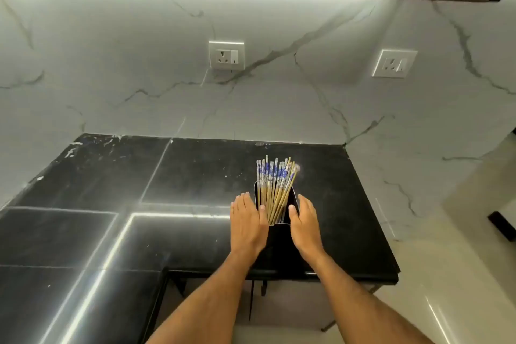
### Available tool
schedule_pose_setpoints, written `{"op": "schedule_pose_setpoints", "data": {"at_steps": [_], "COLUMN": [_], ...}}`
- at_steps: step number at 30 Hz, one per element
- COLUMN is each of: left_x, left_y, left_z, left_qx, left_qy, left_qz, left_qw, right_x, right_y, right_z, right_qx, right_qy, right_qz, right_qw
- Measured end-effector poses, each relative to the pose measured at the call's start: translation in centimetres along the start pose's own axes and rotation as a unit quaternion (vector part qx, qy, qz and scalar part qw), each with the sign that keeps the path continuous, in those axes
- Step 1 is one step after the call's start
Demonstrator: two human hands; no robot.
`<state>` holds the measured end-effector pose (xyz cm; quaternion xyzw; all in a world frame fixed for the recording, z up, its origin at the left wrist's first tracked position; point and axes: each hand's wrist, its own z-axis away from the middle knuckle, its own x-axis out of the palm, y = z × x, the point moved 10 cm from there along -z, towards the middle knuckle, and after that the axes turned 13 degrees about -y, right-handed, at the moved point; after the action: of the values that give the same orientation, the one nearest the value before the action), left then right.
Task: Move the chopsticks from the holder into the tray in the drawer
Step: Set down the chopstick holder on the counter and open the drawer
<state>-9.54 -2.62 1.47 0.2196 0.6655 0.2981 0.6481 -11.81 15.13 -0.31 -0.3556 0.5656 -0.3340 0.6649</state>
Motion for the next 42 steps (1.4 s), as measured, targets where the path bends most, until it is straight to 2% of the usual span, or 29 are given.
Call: {"op": "schedule_pose_setpoints", "data": {"at_steps": [3,8,13,21,27,37,42], "left_x": [1.4,3.5,4.0,2.0,-2.8,-11.0,-14.7], "left_y": [-1.0,-1.2,-0.8,-1.4,-3.3,-8.2,-11.5], "left_z": [-0.5,-1.0,-0.8,1.1,5.7,20.1,30.1], "left_qx": [-0.018,-0.009,-0.013,-0.049,-0.073,-0.128,-0.164], "left_qy": [-0.013,-0.027,-0.003,0.052,0.152,0.328,0.398], "left_qz": [0.144,0.233,0.329,0.337,0.339,0.328,0.315], "left_qw": [0.989,0.972,0.944,0.939,0.926,0.877,0.846], "right_x": [0.7,1.5,1.7,2.9,6.7,15.4,21.1], "right_y": [0.6,1.0,1.3,-0.4,-4.6,-11.9,-15.4], "right_z": [-0.6,-0.5,-0.5,0.1,2.0,11.5,19.9], "right_qx": [0.001,0.006,0.002,-0.034,-0.083,-0.166,-0.198], "right_qy": [0.002,-0.006,0.014,-0.017,-0.118,-0.258,-0.347], "right_qz": [-0.071,-0.184,-0.227,-0.249,-0.260,-0.242,-0.248], "right_qw": [0.997,0.983,0.974,0.968,0.955,0.920,0.882]}}
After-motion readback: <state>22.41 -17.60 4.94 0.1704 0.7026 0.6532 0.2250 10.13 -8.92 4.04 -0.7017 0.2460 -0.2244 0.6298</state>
